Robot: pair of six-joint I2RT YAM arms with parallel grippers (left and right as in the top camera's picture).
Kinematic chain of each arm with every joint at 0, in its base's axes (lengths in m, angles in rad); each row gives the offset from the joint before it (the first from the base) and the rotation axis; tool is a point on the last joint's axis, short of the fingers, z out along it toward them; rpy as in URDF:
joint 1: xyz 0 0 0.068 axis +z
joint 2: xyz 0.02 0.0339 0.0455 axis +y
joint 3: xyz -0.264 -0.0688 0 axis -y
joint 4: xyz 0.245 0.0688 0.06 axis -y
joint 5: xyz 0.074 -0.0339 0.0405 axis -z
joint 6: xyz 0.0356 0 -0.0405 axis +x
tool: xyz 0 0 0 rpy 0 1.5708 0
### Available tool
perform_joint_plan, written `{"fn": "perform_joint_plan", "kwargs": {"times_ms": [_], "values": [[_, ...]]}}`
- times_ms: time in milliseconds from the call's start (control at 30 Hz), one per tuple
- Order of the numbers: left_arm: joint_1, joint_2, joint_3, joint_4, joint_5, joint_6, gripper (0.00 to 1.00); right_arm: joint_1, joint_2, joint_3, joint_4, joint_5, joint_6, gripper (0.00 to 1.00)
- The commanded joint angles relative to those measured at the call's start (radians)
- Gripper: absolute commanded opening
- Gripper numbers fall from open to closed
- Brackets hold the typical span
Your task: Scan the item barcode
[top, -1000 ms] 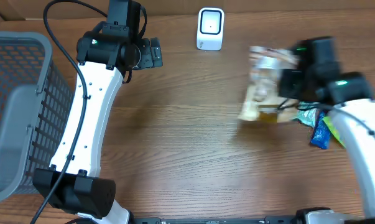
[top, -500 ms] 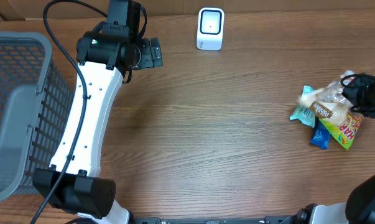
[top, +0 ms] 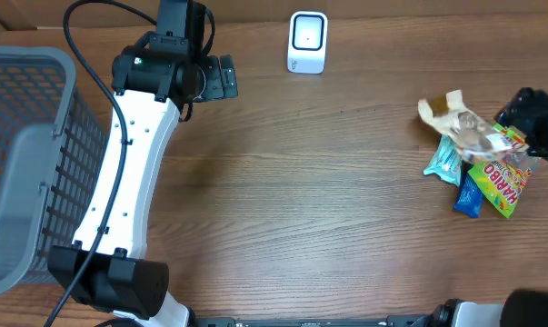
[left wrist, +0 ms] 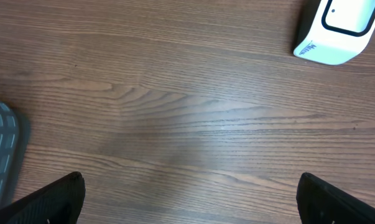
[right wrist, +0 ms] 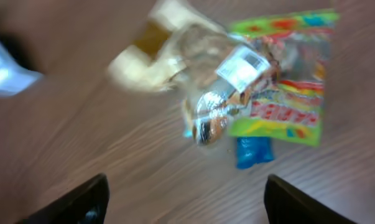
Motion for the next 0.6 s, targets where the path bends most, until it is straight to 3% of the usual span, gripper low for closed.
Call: {"fn": "perform_joint_plan", "kwargs": {"times_ms": [0,167,567], "values": [[0.004,-0.015,0.016,0.001,-0.006,0.023,1.0,0.044,-0.137,0.129,-0.072,-0.1,-0.082,1.0],[0.004,-0.015,0.016,0.0,-0.006,0.023,1.0,0.056,-0.27,0.216,-0.142,-0.126,-0.075,1.0],[0.004,-0.015,0.016,0.0,-0.006,0.023,1.0,0.055,-0.491,0.217,-0.179,-0.086,-0.079,1.0]]}}
